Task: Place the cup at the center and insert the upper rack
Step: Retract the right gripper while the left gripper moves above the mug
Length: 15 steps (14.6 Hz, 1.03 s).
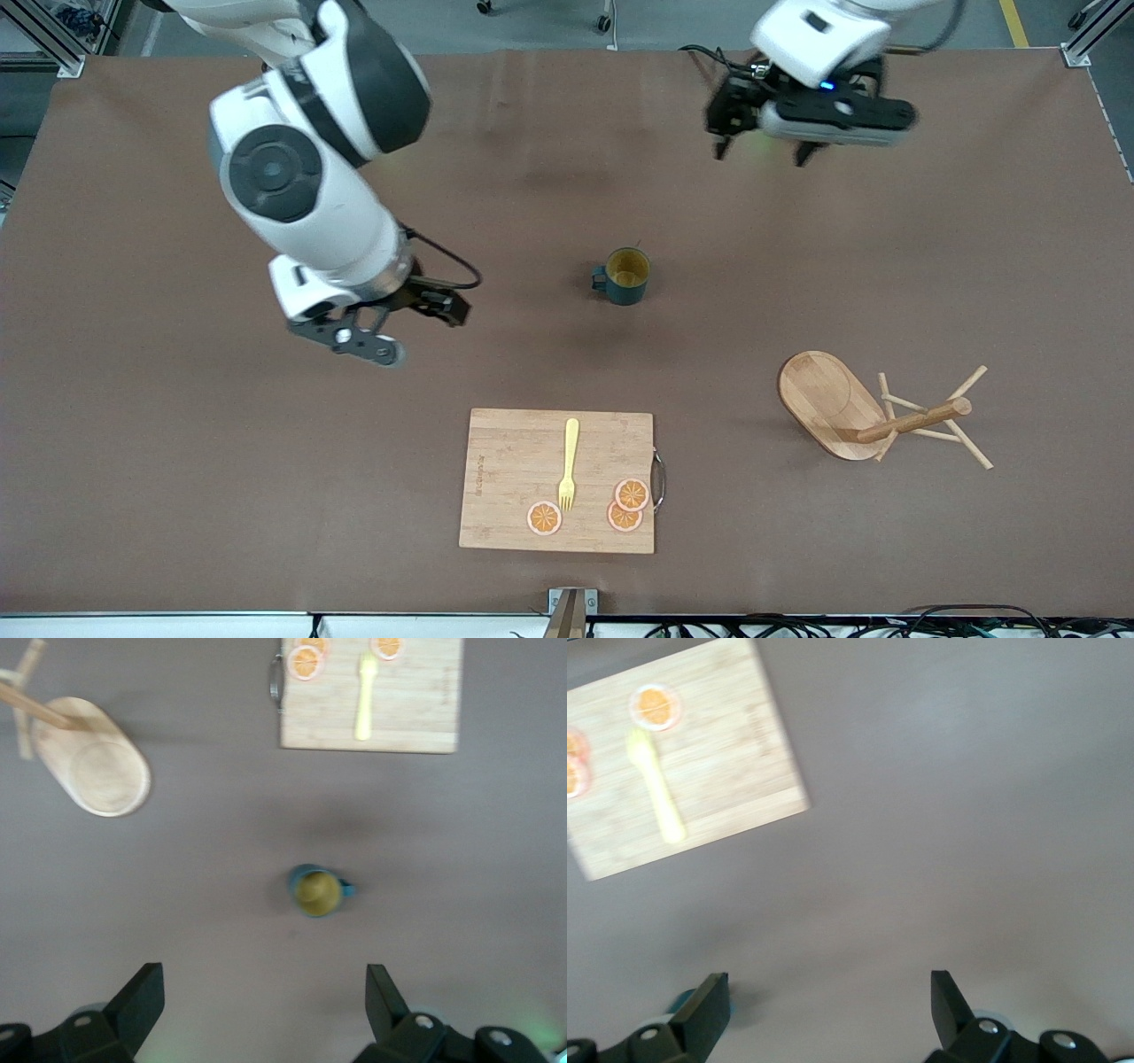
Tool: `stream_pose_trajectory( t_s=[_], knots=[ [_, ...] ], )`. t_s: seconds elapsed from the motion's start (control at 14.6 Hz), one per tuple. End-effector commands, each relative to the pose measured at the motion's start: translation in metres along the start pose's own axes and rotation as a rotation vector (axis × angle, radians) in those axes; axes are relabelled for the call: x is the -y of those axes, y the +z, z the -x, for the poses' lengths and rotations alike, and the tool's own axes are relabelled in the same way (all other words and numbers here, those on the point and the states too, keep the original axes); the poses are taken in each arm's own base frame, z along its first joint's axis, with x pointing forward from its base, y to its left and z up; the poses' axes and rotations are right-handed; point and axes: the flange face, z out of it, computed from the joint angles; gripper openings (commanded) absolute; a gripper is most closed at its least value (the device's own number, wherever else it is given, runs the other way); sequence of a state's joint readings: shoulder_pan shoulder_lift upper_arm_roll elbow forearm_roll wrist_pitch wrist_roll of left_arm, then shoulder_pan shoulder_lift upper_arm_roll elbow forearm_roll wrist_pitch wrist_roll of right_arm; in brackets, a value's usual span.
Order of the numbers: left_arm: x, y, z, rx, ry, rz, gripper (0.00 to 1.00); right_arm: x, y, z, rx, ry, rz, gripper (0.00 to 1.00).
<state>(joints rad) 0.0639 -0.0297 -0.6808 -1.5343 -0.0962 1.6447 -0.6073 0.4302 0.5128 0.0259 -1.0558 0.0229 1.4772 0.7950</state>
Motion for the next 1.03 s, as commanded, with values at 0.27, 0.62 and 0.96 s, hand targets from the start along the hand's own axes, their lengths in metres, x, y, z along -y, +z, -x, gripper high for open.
stream_pose_trajectory(
  t_s=[0.27,0.62,0.96],
  knots=[
    [-0.134,0.075,0.044,-0.126,-0.146,0.045,1.00,-0.163,-0.053,-0.083,-0.048,-0.162,-0.005,1.00],
    [-0.196,0.162,0.097,-0.262,-0.240,-0.081,1.00,-0.288,-0.087,-0.114,-0.090,-0.287,-0.024,1.00],
    [-0.218,0.274,0.176,-0.494,-0.240,-0.179,1.00,-0.348,-0.101,-0.098,-0.102,-0.274,-0.021,1.00]
  ],
)
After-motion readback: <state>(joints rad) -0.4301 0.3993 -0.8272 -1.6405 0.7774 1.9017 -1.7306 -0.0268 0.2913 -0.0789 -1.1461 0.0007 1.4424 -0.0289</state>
